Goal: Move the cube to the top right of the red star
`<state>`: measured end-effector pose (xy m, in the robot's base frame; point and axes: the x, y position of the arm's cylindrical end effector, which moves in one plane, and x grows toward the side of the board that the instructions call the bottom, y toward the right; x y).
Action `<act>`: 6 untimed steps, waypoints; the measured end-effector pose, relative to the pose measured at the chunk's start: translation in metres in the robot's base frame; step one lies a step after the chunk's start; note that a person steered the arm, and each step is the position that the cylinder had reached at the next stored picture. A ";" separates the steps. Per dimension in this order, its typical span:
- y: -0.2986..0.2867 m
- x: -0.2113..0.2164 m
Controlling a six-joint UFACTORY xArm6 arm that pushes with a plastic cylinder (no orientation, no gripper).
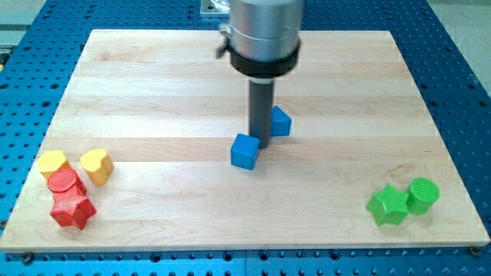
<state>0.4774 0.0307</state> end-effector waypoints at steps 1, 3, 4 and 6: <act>-0.026 0.025; -0.026 0.049; -0.115 0.049; -0.057 0.034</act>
